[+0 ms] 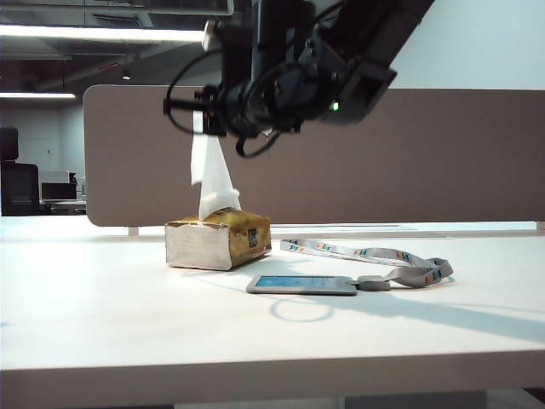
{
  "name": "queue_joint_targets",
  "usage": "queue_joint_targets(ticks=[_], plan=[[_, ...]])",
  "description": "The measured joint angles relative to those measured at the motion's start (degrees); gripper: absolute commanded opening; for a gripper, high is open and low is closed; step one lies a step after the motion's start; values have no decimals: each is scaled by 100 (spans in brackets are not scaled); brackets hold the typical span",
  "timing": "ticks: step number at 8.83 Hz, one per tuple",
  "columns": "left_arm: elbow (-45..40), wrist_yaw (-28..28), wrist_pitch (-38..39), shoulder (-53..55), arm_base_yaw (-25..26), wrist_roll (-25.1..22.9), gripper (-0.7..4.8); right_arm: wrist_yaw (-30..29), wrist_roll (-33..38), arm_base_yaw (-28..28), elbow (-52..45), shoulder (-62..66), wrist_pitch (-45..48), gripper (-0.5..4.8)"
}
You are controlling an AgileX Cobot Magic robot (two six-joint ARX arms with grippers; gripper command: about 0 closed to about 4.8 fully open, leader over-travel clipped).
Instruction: Pull out a tissue from the tissue box and use it to cover the ID card on the tabletop.
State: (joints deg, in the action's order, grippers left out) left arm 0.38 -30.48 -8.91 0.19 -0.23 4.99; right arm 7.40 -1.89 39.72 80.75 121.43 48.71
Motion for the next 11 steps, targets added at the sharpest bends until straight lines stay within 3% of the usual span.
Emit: queue_joint_targets(ticks=[4,6,7,9,10,11], plan=[[0,2,0,2,0,0,-5,-461,-11,31,28,-911,-35,-1],[0,0,0,2,0,0,-5,-466,-9,109,31,-1593,-1471,-1],[0,0,0,0,0,0,-5,-496,-7,175,31,-2065,-3032,-1],[2,2,0,0,0,0,-5,-498,35,221,28,-2354,-4183,-1],[2,0,-4,0,0,-2,-5,-1034,918,542,-1051,-3250,-6280,-1],[2,0,-2,0,0,-2,-5,-1064,1150,752,-1550,-3246,-6131,-1]])
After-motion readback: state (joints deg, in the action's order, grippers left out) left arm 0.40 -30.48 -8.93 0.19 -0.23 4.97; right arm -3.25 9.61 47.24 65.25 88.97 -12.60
